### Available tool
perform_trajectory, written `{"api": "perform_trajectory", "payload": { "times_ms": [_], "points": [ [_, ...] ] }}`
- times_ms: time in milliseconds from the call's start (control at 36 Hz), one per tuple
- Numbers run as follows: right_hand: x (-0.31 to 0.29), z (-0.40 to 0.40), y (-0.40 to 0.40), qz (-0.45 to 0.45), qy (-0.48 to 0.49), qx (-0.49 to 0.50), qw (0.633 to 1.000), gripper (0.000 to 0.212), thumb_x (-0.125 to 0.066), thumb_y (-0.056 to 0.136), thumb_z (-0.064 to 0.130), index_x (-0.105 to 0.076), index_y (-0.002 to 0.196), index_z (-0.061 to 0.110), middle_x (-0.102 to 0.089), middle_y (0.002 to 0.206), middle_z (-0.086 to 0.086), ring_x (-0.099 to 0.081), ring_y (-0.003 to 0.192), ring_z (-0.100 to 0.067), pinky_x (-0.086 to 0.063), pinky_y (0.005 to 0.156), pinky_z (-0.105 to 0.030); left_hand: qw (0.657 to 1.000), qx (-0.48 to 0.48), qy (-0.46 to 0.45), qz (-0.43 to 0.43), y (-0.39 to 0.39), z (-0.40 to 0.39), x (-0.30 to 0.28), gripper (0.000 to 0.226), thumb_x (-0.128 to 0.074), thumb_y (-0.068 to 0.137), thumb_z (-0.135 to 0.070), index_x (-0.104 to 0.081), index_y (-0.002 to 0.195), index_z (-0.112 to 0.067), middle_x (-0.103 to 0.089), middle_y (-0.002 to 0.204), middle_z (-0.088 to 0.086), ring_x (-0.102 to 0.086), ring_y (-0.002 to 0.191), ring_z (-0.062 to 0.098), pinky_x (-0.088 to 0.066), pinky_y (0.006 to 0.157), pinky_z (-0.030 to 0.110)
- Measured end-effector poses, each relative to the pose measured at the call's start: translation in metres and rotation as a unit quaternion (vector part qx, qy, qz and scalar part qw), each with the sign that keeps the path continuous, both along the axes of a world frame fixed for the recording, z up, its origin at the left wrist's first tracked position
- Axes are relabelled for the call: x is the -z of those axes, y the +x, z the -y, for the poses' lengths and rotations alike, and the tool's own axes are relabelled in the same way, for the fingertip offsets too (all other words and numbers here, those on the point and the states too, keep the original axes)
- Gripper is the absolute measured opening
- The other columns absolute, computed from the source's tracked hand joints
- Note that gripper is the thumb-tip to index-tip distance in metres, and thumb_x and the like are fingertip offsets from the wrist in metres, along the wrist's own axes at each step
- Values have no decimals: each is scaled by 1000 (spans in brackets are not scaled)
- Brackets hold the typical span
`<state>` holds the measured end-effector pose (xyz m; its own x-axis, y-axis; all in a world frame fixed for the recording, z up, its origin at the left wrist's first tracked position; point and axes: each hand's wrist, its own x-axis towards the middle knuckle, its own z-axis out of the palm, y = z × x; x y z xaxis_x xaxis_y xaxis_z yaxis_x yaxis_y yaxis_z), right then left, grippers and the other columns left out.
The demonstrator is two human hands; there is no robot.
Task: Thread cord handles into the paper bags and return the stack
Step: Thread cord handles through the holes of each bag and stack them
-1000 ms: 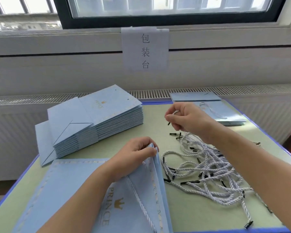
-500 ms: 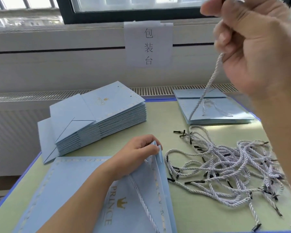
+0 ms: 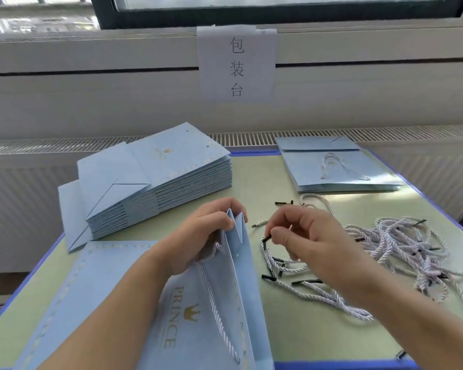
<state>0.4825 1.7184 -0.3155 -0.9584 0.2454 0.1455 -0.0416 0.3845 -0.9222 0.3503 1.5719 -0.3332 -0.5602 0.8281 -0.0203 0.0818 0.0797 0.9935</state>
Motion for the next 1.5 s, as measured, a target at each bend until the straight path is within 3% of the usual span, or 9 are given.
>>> {"api": "perform_trajectory", "payload": {
  "times_ms": [111, 194, 278, 444, 750, 1083, 1222, 1361, 1500],
  "points": [
    [12, 7, -1, 40, -14, 19, 999, 26, -60, 89, 8, -60, 65, 17, -45, 51, 9, -36, 48, -4, -31, 48, -16, 999, 22, 19, 45, 0, 1, -1, 22, -49, 62, -14, -55, 83, -10, -49, 65, 3, -44, 53, 15, -34, 45, 20],
    [14, 12, -5, 69, -6, 24, 997, 26, -60, 89, 10, -58, 64, 16, -50, 49, 9, -37, 41, 0, -30, 44, -11, 997, 33, 27, 67, 0, 1, 0, 22, -44, 65, -10, -52, 85, -6, -50, 65, 3, -47, 53, 16, -42, 47, 20],
    [13, 14, -10, 79, 9, 38, 996, 29, -60, 89, 11, -58, 61, 17, -55, 51, 6, -38, 40, -1, -30, 43, -12, 997, 32, 24, 68, 0, 1, 1, 22, -43, 65, -11, -51, 85, -5, -49, 68, 6, -47, 56, 18, -42, 49, 20],
    [10, 21, -15, 144, -126, 15, 981, 28, -54, 94, 8, -58, 67, 10, -54, 55, -3, -35, 34, -6, -26, 34, -13, 997, 35, 24, 59, 0, 0, 2, 20, -43, 65, -12, -49, 84, -7, -49, 69, 5, -48, 59, 16, -41, 52, 23],
    [7, 18, -22, 223, -199, -55, 953, 31, -51, 97, 9, -59, 67, 10, -56, 56, -3, -36, 33, -4, -22, 28, -12, 998, 35, 17, 58, -1, 1, 2, 24, -49, 62, -15, -50, 84, -8, -49, 71, 7, -49, 62, 20, -37, 57, 30],
    [11, 23, -27, 206, -148, -68, 965, 30, -52, 96, 10, -59, 67, 11, -52, 46, 5, -36, 33, -5, -19, 28, -13, 998, 25, 20, 56, 2, -1, -1, 22, -43, 63, -11, -50, 84, -8, -51, 67, 2, -47, 57, 17, -38, 53, 26],
    [20, 22, -27, 166, -124, -80, 975, 38, -53, 95, 11, -61, 58, 17, -56, 57, -1, -38, 39, -10, -27, 38, -15, 998, 26, 29, 55, 1, 0, -2, 23, -47, 60, -12, -52, 83, -9, -50, 68, 4, -49, 56, 16, -39, 53, 26],
    [19, 16, -25, 188, -188, -127, 956, 31, -49, 99, 14, -60, 70, 13, -51, 55, 1, -35, 40, -7, -26, 38, -12, 996, 47, 47, 62, 0, 2, -4, 32, -54, 53, -19, -54, 83, -8, -48, 70, 4, -52, 54, 15, -44, 51, 23],
    [16, 19, -29, 236, -326, -155, 902, 27, -44, 100, 12, -54, 75, 8, -47, 50, 3, -35, 33, -1, -25, 33, -9, 989, 62, 87, 102, -1, 6, -7, 37, -54, 52, -18, -52, 87, -4, -48, 70, 5, -54, 51, 16, -49, 50, 25]
  ]
}}
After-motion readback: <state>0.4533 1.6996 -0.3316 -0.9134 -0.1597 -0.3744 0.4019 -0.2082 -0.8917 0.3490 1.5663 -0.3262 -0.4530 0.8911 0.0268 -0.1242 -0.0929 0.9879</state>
